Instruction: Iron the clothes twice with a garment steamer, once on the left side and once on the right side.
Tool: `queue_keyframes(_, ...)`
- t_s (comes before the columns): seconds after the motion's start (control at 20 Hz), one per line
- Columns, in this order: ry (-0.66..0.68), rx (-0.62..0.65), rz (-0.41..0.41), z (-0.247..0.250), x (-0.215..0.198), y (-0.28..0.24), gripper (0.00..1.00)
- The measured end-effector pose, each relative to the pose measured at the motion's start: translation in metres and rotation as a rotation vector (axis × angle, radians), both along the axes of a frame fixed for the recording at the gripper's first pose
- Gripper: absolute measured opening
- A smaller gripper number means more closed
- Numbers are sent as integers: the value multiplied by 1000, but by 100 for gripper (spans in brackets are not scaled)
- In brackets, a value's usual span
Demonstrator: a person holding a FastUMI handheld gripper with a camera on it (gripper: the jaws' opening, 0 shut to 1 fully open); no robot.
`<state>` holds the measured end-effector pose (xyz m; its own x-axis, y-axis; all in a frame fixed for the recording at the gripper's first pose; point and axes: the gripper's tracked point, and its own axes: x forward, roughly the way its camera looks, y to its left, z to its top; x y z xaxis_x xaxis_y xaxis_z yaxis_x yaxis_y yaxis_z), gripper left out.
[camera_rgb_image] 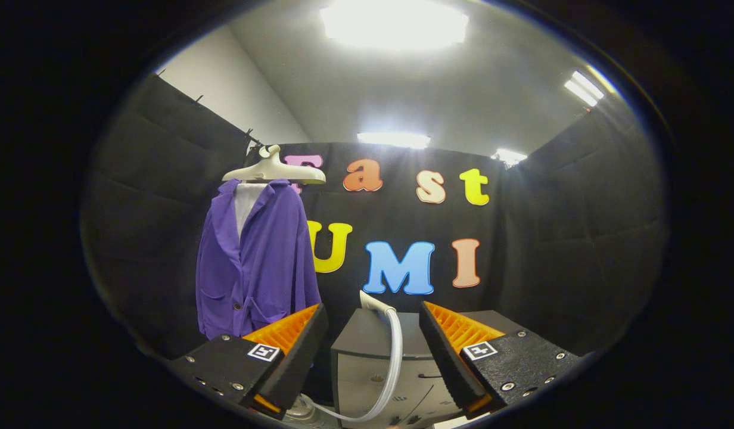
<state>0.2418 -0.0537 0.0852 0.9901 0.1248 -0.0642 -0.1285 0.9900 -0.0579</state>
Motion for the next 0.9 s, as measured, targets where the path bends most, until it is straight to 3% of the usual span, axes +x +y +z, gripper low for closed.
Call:
queue_keyframes(0.2, 63, 4, 31, 3, 89, -24, 95)
queue_keyframes(0.55, 153, 128, 49, -4, 224, -51, 95)
queue_keyframes(0.9, 400, 173, 107, -85, 335, -32, 94)
